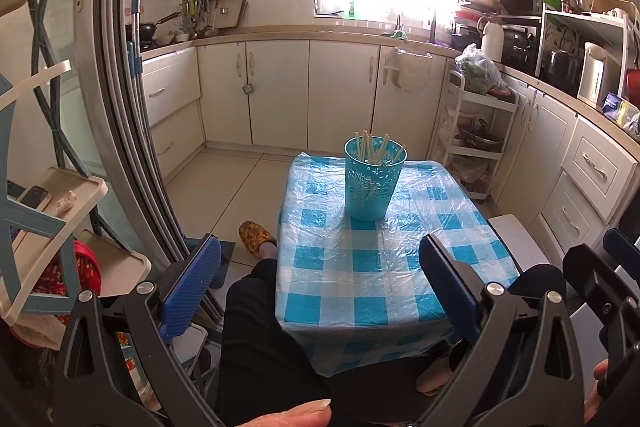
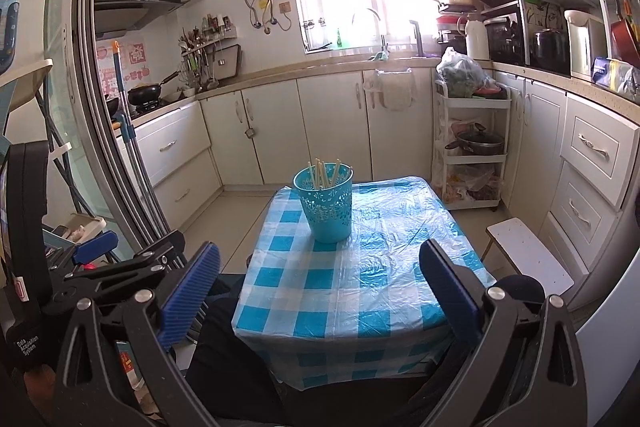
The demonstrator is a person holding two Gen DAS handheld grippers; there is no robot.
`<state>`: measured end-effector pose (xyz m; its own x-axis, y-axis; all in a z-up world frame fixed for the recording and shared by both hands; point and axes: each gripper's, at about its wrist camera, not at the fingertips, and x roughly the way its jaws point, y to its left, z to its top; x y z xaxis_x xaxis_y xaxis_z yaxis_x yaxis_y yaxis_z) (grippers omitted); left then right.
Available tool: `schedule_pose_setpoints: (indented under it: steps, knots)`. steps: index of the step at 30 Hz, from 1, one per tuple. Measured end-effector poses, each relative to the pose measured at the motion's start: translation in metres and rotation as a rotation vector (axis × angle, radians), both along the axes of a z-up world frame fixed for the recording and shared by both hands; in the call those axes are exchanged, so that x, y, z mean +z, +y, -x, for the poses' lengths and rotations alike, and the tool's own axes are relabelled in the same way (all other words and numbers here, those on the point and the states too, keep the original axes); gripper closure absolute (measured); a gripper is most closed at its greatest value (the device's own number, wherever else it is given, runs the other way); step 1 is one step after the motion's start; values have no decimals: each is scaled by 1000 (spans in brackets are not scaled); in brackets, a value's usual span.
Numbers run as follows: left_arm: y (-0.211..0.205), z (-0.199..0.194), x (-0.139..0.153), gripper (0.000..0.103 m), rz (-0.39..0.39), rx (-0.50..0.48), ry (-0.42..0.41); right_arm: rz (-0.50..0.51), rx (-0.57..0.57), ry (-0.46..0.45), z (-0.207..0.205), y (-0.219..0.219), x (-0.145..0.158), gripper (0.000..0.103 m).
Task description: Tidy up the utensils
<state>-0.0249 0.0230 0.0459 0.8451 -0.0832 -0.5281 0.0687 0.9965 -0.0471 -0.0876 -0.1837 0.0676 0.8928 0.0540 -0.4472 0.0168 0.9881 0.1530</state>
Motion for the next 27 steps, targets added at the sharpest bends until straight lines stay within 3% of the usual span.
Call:
schedule_pose_setpoints:
  steps: [27]
  knots:
    - [-1, 12, 6, 8, -3, 11, -31, 15, 9, -34, 12, 1, 7, 7]
